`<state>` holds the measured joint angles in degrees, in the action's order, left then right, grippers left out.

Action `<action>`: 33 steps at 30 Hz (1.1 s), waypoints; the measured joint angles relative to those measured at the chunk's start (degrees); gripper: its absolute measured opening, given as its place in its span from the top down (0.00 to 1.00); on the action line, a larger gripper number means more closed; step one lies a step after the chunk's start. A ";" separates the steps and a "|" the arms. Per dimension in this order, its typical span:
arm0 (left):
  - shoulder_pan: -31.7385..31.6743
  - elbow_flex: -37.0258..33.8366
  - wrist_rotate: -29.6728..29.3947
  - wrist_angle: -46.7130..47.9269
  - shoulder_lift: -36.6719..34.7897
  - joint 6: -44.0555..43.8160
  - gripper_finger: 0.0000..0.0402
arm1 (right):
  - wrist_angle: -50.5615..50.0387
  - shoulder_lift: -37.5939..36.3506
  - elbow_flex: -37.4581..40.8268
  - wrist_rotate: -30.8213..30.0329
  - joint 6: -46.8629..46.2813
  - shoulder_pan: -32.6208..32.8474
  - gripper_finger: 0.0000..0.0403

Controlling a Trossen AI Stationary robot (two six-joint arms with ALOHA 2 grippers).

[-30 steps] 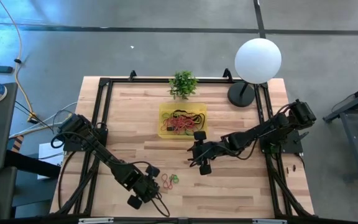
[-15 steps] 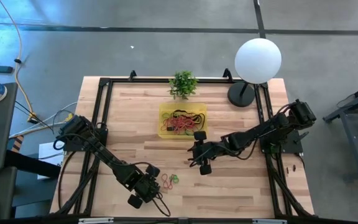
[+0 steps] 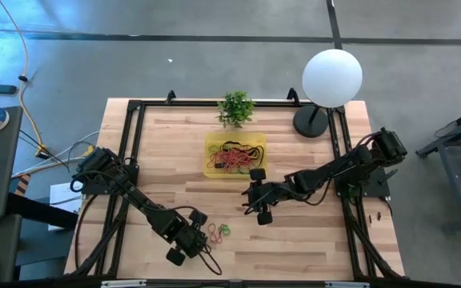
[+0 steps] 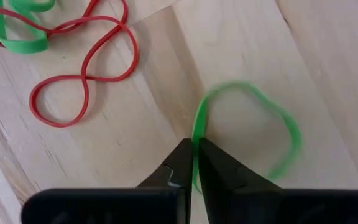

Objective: Pick and place rubber bands into bin
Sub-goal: Put the green rubber band into the yellow bin

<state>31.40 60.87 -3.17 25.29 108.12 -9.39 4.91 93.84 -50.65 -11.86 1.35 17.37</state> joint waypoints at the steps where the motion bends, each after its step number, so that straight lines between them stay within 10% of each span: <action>1: 0.00 -0.01 -0.17 0.02 0.02 0.01 0.97 | 0.00 0.00 0.00 0.00 0.01 0.00 0.63; 33: 0.17 -0.22 -11.03 8.22 -6.54 0.11 0.99 | -0.96 -0.02 -0.02 -1.49 0.10 -0.04 0.65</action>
<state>31.57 60.64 -14.20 33.51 101.58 -9.28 3.95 93.82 -50.68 -13.35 1.45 17.32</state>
